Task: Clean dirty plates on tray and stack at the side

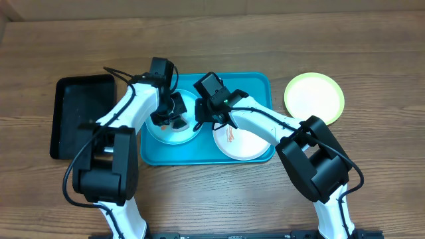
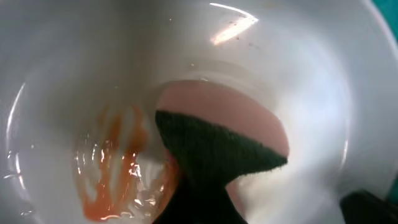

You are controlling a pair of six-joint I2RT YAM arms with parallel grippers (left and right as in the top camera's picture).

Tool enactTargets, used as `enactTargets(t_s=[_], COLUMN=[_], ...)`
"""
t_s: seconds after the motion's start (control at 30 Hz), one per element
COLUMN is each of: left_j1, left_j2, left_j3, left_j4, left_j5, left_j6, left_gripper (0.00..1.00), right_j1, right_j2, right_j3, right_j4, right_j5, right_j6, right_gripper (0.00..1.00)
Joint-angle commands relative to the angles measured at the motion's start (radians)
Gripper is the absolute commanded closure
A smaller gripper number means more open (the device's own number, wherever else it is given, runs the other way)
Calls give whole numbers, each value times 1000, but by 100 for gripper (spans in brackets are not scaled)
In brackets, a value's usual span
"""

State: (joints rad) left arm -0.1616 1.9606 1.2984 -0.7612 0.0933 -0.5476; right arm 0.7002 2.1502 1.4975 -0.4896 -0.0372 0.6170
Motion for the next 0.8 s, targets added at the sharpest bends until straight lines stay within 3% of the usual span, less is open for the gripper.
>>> enactTargets(t_s=[0.0,0.23,0.4,0.47,0.67,0.77], left_j1=[23,80,90,87,68,43], left_j2=[34,34,34,34,45,73], left_j3=[-7,-3,42,64,71,71], left_j4=[-8,-101,-147,-148,-18,35], left_j5=[-46,-355,-397,-343,60,118], left_j6=[66,77,77,77,113,90], left_gripper=[96,96,96,96,96,96], right_j1=[-7,-8,-8,-8,-8,-8], right_j2=[6,6,6,6,6,6], right_j3=[-3,-3,-3,-3,-3,-3], right_j4=[-10,-11,-10,-10,-6,-10], right_j5=[29,47,48,48,48,47], right_j6=[4,4,4,4,4,4], right_gripper=[96,96,96,96,96,96])
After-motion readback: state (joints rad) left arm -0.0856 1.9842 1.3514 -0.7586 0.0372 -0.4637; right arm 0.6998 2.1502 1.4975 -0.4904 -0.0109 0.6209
